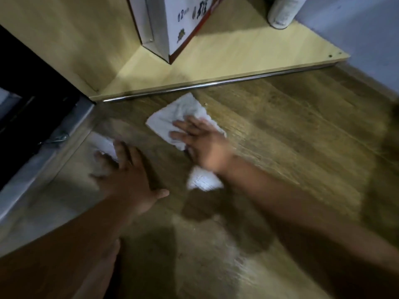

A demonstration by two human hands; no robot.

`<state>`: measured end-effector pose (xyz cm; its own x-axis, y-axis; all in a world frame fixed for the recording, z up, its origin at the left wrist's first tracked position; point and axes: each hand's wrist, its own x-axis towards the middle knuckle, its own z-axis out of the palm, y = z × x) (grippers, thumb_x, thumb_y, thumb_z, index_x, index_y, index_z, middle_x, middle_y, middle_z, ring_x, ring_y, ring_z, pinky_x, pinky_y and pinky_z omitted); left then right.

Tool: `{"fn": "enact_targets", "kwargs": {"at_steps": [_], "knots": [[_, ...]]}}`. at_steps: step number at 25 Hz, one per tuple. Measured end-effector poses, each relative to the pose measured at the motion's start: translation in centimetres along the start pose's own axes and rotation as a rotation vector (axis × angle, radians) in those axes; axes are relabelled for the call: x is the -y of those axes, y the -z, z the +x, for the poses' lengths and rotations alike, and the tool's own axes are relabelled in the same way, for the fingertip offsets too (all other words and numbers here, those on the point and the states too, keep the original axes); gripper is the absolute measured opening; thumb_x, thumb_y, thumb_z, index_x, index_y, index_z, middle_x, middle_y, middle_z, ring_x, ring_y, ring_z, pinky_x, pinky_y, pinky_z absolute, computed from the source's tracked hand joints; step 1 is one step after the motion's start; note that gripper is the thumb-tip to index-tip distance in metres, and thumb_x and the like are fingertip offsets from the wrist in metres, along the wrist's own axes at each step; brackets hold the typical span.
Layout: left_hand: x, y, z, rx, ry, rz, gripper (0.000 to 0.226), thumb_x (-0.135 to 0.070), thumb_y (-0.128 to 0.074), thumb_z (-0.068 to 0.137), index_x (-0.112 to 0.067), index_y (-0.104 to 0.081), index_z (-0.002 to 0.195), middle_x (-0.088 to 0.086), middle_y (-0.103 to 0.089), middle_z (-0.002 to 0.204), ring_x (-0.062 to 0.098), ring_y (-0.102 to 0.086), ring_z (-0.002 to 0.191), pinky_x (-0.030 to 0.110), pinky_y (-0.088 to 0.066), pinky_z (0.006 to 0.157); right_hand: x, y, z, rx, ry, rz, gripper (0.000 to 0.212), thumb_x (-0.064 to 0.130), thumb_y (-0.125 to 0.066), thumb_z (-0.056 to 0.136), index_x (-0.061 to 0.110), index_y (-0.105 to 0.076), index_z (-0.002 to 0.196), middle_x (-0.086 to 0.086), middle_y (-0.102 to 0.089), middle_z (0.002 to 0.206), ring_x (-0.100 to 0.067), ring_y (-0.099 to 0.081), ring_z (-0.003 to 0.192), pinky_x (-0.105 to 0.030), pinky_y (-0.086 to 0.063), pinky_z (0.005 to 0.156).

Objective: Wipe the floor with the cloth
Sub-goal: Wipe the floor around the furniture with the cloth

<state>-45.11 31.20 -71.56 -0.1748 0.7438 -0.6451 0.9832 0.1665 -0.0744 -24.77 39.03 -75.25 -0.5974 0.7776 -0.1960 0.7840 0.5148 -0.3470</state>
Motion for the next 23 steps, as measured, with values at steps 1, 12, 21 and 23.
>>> {"fn": "enact_targets", "kwargs": {"at_steps": [1,12,21,23], "knots": [[0.7,-0.1,-0.2,0.042,-0.018,-0.005,0.147,-0.081,-0.070,0.063,-0.015,0.028,0.151,0.011,0.033,0.159,0.052,0.015,0.147,0.070,-0.027,0.111,-2.5,1.0,-0.8,-0.023,-0.028,0.012,0.047,0.022,-0.048,0.093,0.027,-0.049,0.140,-0.001,-0.035,0.155,-0.026,-0.024,0.147,-0.042,-0.015,0.120],[2.5,-0.2,-0.1,0.152,-0.150,-0.018,0.155,-0.043,-0.090,0.064,-0.014,0.037,0.147,0.016,0.048,0.150,0.062,0.019,0.140,0.070,-0.029,0.110,-10.5,6.7,-5.0,-0.028,-0.534,-0.078,0.055,0.033,-0.042,0.092,0.014,-0.044,0.143,-0.024,-0.036,0.151,-0.048,-0.031,0.138,-0.058,-0.028,0.111],[2.8,-1.2,0.2,0.160,-0.146,-0.056,0.154,-0.041,-0.091,0.063,-0.017,0.034,0.150,0.009,0.047,0.151,0.060,0.027,0.138,0.075,-0.022,0.109,10.1,0.0,9.8,0.150,0.067,-0.190,0.061,0.034,-0.040,0.097,0.036,-0.016,0.153,0.005,-0.011,0.163,-0.032,-0.003,0.150,-0.049,-0.004,0.119],[2.9,-1.3,0.2,0.160,-0.159,-0.050,0.153,-0.042,-0.091,0.064,-0.018,0.033,0.150,0.010,0.046,0.152,0.060,0.027,0.138,0.075,-0.022,0.110,8.6,0.6,9.5,0.163,0.144,-0.234,0.058,0.034,-0.038,0.097,0.032,-0.022,0.153,0.002,-0.016,0.162,-0.028,-0.008,0.150,-0.046,-0.010,0.120]]}}
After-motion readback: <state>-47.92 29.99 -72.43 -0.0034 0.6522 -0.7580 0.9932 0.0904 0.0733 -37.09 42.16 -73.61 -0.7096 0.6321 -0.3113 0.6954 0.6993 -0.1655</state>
